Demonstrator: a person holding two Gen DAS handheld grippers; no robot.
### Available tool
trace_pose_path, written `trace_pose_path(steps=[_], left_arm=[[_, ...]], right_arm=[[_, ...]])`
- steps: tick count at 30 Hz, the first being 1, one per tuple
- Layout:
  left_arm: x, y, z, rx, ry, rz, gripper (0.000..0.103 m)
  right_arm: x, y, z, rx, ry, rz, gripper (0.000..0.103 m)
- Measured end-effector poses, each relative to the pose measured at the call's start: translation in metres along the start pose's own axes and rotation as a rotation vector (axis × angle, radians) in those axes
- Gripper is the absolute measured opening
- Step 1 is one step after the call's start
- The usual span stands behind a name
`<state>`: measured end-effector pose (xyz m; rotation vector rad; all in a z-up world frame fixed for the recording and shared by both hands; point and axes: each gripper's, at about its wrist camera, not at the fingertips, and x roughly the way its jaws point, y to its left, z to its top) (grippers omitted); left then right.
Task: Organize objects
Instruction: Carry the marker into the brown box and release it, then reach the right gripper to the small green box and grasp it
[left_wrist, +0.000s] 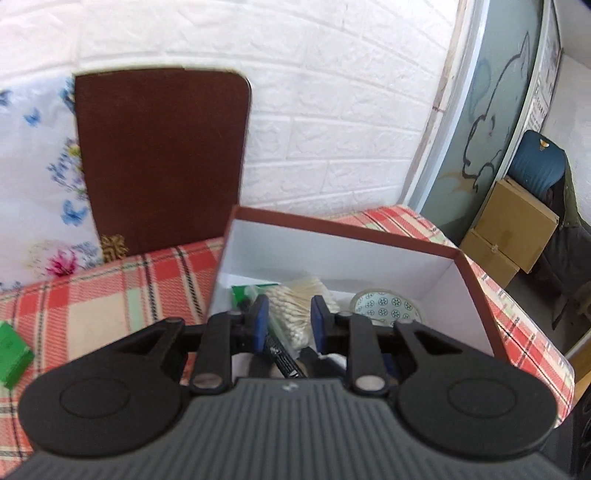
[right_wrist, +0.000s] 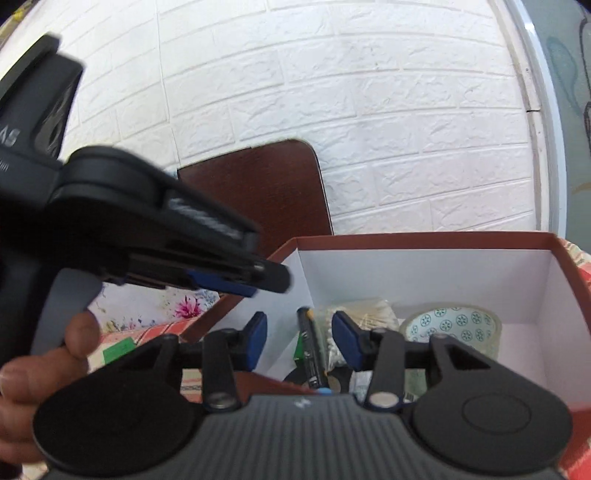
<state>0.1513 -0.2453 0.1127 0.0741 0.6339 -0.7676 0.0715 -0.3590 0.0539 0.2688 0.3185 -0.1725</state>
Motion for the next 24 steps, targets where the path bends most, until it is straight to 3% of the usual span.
trace_pose_path(steps=[5, 11, 17, 24], left_arm=[[-0.039, 0.015, -0.023, 0.039, -0.019, 0.109, 0.03], [-0.059, 0.046, -0.066, 0.009, 0.063, 0.248, 0.039], [-0.071, 0.093, -0.102, -0.057, 0.123, 0.365, 0.039], [-0.092, 0.151, -0.131, -0.138, 0.134, 0.48, 0.041]], right_arm=[[-0.026, 0.008, -0.016, -0.006, -0.02, 0.0, 0.043], [-0.068, 0.031, -0.033, -0.07, 0.043, 0.026, 0.046], [-0.063, 0.064, -0.056, -0.094, 0.169, 0.107, 0.046], [-0.046, 0.109, -0.079, -0.166, 0.279, 0.158, 0.047]])
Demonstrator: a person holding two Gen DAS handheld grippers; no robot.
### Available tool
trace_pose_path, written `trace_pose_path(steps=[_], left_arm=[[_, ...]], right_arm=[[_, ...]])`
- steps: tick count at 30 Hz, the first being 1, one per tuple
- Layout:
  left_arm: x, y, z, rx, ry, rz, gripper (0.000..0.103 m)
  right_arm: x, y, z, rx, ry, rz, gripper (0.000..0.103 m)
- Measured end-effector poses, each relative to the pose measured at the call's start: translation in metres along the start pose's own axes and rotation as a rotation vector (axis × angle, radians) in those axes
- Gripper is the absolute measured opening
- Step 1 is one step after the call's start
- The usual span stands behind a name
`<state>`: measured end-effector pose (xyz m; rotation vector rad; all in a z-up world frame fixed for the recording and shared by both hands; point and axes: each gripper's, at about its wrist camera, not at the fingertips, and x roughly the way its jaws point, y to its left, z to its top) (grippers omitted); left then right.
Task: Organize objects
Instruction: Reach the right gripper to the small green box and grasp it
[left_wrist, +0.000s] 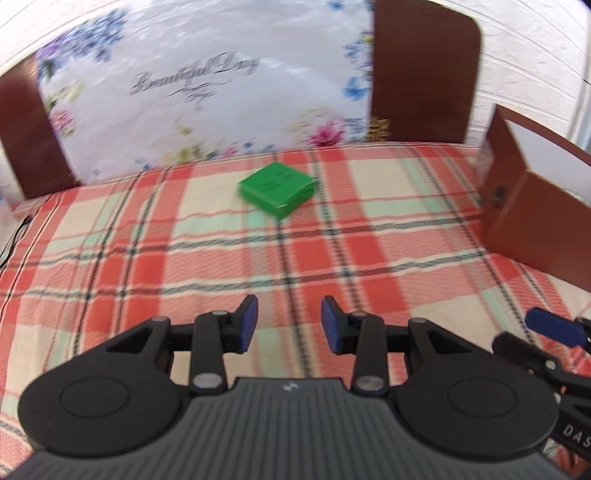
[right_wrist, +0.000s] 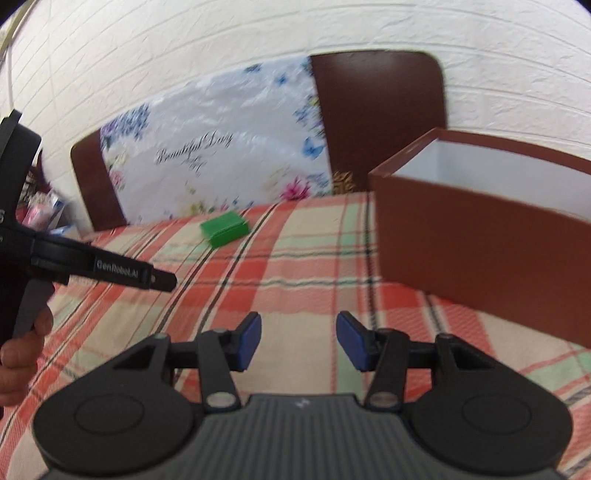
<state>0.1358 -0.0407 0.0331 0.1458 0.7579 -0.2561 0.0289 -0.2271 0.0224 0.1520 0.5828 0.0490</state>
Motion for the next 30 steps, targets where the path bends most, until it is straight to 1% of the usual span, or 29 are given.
trace_pose_path(steps=[2, 9, 10, 11, 13, 14, 15, 16, 17, 18, 19, 21, 22, 25, 27, 28, 30], left_arm=[[0.004, 0.015, -0.005, -0.021, 0.002, 0.024, 0.043], [0.023, 0.059, -0.021, -0.076, 0.008, 0.101, 0.043], [0.025, 0.065, -0.023, -0.085, 0.002, 0.113, 0.045], [0.027, 0.072, -0.025, -0.093, -0.012, 0.127, 0.049], [0.031, 0.085, -0.033, -0.106, -0.07, 0.167, 0.072], [0.034, 0.091, -0.04, -0.106, -0.108, 0.186, 0.078], [0.036, 0.097, -0.047, -0.118, -0.144, 0.185, 0.087], [0.035, 0.108, -0.049, -0.176, -0.155, 0.136, 0.087], [0.033, 0.116, -0.048, -0.215, -0.164, 0.114, 0.086], [0.033, 0.119, -0.048, -0.235, -0.171, 0.11, 0.086], [0.034, 0.118, -0.049, -0.233, -0.177, 0.107, 0.087], [0.034, 0.112, -0.049, -0.208, -0.181, 0.123, 0.088], [0.034, 0.111, -0.05, -0.203, -0.182, 0.126, 0.088], [0.035, 0.113, -0.05, -0.21, -0.186, 0.121, 0.089], [0.036, 0.112, -0.051, -0.209, -0.187, 0.126, 0.089], [0.036, 0.112, -0.052, -0.21, -0.188, 0.127, 0.089], [0.036, 0.112, -0.052, -0.215, -0.188, 0.127, 0.089]], right_arm=[[0.005, 0.009, -0.004, -0.021, 0.03, 0.008, 0.048], [0.023, 0.029, -0.015, -0.074, 0.11, 0.005, 0.054], [0.026, 0.031, -0.015, -0.083, 0.119, 0.003, 0.056], [0.031, 0.035, -0.015, -0.095, 0.12, -0.004, 0.057], [0.041, 0.041, -0.012, -0.129, 0.113, -0.01, 0.062], [0.047, 0.043, -0.009, -0.147, 0.111, -0.008, 0.064], [0.054, 0.045, -0.005, -0.165, 0.109, -0.004, 0.067], [0.062, 0.048, 0.0, -0.182, 0.108, 0.001, 0.073], [0.072, 0.051, 0.006, -0.197, 0.109, 0.005, 0.075], [0.082, 0.052, 0.012, -0.207, 0.108, 0.008, 0.078], [0.094, 0.054, 0.019, -0.216, 0.102, 0.014, 0.079], [0.118, 0.058, 0.033, -0.241, 0.092, 0.025, 0.081], [0.13, 0.062, 0.041, -0.262, 0.082, 0.029, 0.087], [0.165, 0.078, 0.06, -0.343, 0.039, 0.04, 0.094], [0.186, 0.089, 0.07, -0.386, 0.036, 0.062, 0.099], [0.197, 0.095, 0.075, -0.407, 0.034, 0.075, 0.1], [0.214, 0.103, 0.081, -0.432, 0.031, 0.074, 0.101]])
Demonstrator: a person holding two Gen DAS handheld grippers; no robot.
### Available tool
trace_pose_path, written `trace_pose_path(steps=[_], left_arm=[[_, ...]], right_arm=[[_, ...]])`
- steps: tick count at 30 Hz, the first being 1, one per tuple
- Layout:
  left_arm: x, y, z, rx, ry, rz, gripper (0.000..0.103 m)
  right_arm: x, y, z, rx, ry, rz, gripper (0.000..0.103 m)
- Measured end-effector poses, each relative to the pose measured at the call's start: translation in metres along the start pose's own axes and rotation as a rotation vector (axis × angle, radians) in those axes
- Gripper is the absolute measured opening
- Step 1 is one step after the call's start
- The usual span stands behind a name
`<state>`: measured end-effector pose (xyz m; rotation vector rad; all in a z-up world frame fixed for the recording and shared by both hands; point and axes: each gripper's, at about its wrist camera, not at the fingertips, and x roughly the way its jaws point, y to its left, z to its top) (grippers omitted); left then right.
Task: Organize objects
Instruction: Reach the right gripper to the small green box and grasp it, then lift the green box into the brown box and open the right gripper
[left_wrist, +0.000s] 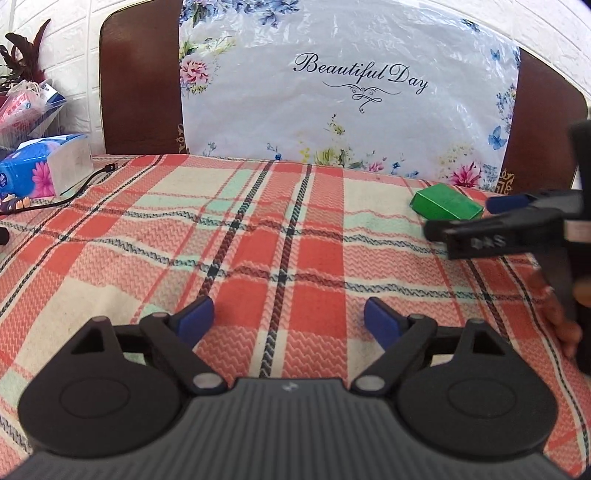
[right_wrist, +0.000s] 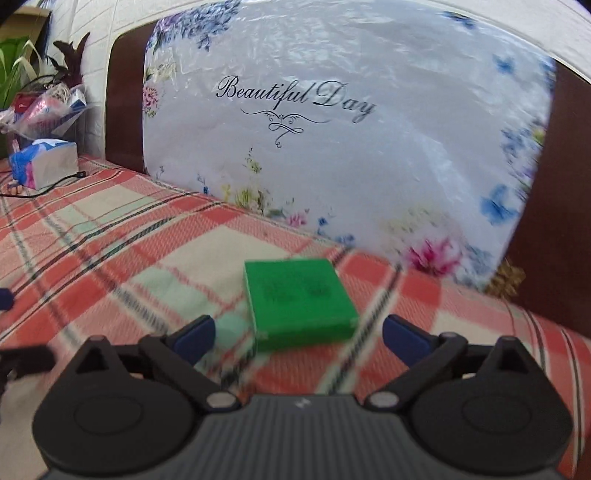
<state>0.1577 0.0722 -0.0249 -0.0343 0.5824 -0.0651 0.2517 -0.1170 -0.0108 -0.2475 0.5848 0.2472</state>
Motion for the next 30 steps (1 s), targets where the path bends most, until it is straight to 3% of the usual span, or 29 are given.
trace_pose_path(steps=[2, 6, 11, 16, 21, 24, 26, 27, 30], left_arm=[[0.0, 0.0, 0.0, -0.001, 0.001, 0.001, 0.089], [0.001, 0.0, 0.001, 0.002, 0.003, 0.003, 0.09], [0.001, -0.001, 0.001, 0.009, 0.008, 0.008, 0.09], [0.0, -0.002, 0.002, 0.014, 0.016, 0.006, 0.092], [-0.013, -0.016, 0.003, 0.006, 0.081, 0.032, 0.091], [-0.042, -0.045, -0.002, -0.049, 0.141, -0.176, 0.085], [-0.06, -0.079, -0.004, -0.037, 0.219, -0.359, 0.077], [-0.068, -0.098, -0.006, -0.021, 0.264, -0.43, 0.073], [-0.089, -0.146, -0.011, 0.05, 0.362, -0.575, 0.068]], right_arm=[[0.016, -0.005, 0.007, 0.026, 0.029, 0.043, 0.098], [0.01, -0.014, 0.001, 0.084, 0.043, 0.099, 0.064], [-0.04, -0.01, -0.032, 0.124, 0.048, 0.075, 0.063], [-0.13, -0.013, -0.092, 0.161, 0.074, 0.053, 0.063], [-0.221, -0.026, -0.155, 0.236, 0.099, -0.07, 0.063], [-0.256, -0.032, -0.179, 0.318, 0.087, -0.171, 0.064], [-0.263, -0.034, -0.184, 0.361, 0.075, -0.202, 0.076], [-0.261, -0.035, -0.184, 0.366, 0.085, -0.209, 0.09], [-0.261, -0.033, -0.184, 0.353, 0.082, -0.19, 0.091]])
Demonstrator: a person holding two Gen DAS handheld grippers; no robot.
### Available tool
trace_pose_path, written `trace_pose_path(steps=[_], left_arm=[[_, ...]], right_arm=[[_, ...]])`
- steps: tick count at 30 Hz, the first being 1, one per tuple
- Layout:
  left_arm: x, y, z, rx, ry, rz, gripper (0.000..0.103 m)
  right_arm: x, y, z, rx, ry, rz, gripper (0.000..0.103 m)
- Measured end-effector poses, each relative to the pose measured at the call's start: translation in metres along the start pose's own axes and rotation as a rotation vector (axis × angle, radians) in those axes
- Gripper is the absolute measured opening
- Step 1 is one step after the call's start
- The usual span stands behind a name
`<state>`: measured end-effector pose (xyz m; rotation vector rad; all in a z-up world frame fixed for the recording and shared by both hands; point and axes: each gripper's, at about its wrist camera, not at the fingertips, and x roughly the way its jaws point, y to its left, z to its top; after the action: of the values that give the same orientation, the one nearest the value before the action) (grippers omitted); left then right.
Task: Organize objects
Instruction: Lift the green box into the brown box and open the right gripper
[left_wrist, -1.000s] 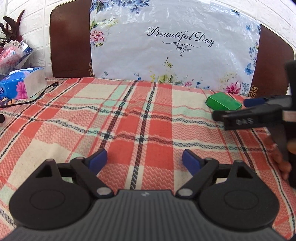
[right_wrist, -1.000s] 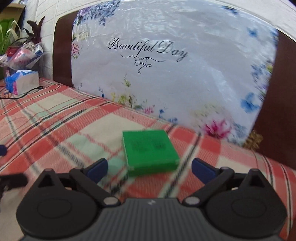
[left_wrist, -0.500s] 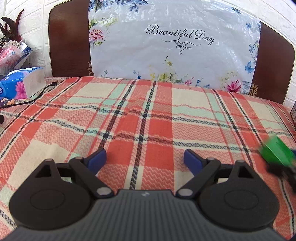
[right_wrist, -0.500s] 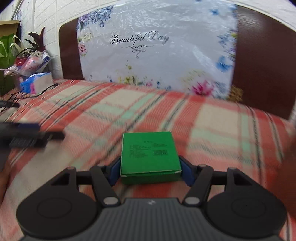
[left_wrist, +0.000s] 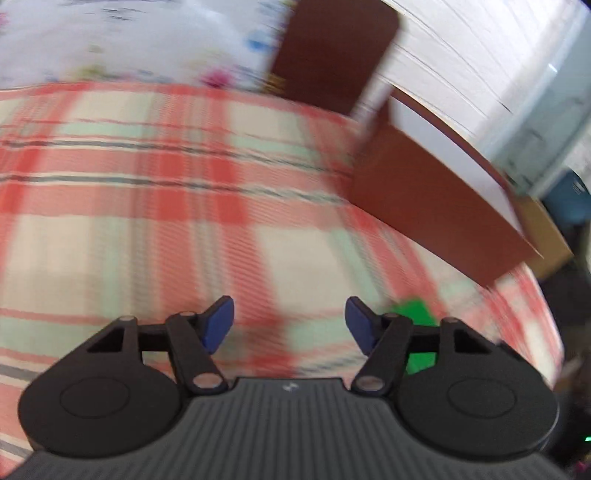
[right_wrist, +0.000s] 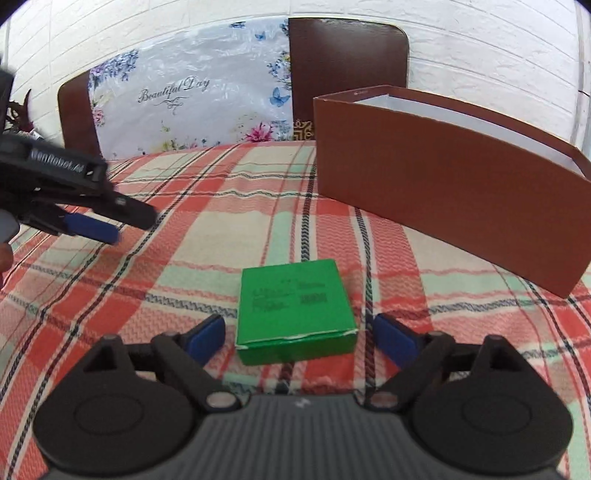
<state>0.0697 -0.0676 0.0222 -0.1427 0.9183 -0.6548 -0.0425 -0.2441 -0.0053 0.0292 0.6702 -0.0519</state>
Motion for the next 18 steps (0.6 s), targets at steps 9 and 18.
trace_pose_path(steps=[9, 18], left_arm=[[0.049, -0.067, -0.015, 0.08, 0.175, -0.068, 0.042], [0.027, -0.172, 0.059, 0.319, -0.016, -0.175, 0.042]], right_arm=[[-0.003, 0.0, -0.006, 0.002, -0.022, 0.021, 0.062], [-0.05, -0.045, 0.031, 0.051, -0.367, -0.149, 0.062]])
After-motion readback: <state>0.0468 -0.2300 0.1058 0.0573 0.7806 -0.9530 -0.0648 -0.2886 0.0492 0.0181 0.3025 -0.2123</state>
